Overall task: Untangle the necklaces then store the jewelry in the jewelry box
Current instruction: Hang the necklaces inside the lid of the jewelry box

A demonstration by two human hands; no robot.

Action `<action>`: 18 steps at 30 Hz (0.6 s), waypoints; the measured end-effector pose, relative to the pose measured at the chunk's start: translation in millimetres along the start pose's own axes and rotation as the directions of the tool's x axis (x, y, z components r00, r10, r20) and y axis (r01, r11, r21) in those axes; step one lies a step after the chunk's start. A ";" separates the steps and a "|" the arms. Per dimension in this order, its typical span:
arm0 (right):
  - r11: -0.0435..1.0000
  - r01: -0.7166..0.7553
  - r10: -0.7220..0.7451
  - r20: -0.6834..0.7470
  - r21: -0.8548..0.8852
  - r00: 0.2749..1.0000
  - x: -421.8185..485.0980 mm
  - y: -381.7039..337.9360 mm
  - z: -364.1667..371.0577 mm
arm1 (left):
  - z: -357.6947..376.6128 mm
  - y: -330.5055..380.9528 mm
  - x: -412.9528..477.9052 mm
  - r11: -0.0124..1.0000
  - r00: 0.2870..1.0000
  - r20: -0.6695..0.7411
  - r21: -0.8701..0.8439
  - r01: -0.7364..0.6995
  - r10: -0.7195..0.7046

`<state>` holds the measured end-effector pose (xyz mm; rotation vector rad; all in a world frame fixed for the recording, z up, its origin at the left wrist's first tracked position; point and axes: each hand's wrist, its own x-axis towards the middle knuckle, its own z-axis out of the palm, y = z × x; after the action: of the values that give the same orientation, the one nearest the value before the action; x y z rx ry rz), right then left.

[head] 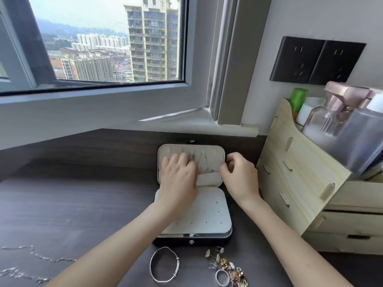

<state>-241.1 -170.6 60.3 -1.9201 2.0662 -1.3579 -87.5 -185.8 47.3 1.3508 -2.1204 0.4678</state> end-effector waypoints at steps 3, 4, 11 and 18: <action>0.983 0.182 -0.179 -0.068 0.033 0.981 -18.3 1.7 -3.9 | -8.6 -2.8 -13.2 0.997 0.997 -0.063 -0.053 -0.053 0.050; 0.978 0.205 -0.203 -0.072 0.026 0.977 -21.3 3.6 -4.2 | -10.2 -3.5 -17.1 0.996 0.995 -0.078 -0.056 -0.074 0.069; 0.987 0.159 -0.160 -0.029 -0.009 0.987 -18.4 2.2 -2.0 | -12.6 -3.9 -12.4 0.998 0.998 -0.040 -0.013 -0.059 0.058; 0.999 -0.034 0.036 0.069 -0.026 0.997 -4.8 1.7 4.5 | -17.5 -11.4 -18.4 0.999 1.000 0.001 -0.020 -0.029 0.029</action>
<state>-238.8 -169.5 53.9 -1.9022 2.0842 -1.2460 -66.4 -167.8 48.9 1.3115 -2.1432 0.4564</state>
